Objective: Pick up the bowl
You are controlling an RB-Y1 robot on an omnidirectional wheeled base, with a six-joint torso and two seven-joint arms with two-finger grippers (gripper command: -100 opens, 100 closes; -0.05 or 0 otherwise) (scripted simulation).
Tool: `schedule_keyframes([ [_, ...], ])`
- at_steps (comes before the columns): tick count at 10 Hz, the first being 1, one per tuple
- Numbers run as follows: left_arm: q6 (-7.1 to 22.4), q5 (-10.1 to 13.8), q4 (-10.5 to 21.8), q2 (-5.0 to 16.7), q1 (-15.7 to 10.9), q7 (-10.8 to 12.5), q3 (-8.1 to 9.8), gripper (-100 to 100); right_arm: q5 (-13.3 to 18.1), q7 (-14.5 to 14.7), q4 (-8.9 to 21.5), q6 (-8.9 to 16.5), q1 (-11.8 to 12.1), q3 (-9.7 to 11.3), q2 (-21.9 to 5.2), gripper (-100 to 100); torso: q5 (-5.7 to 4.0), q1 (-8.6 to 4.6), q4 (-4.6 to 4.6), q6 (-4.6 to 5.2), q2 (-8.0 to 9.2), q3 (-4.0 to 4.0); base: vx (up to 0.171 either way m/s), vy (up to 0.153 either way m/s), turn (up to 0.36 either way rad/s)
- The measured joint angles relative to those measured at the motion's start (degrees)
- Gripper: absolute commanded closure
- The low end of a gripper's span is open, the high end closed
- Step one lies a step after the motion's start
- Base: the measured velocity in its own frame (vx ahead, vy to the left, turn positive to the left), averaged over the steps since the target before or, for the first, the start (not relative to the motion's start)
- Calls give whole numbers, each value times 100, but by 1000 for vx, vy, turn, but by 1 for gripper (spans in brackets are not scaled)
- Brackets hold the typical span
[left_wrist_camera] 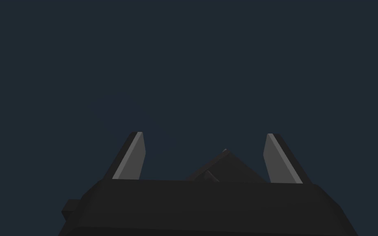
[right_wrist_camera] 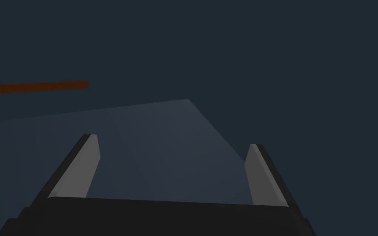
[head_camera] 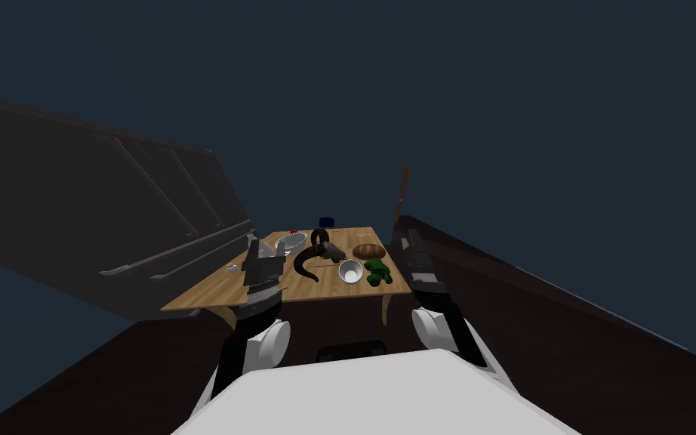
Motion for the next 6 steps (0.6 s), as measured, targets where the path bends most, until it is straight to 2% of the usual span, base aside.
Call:
schedule_keyframes([
  [3,0,0,0,-1,-1,0,-1,0,114,-60,-46,33,-57,298,-331,-100,7,32,4,-1,19,11,-57,81,18],
  [6,0,0,0,-1,-1,0,-1,0,230,-194,-67,119,-132,665,-774,-100,10,45,8,-1,36,20,-81,98,28],
])
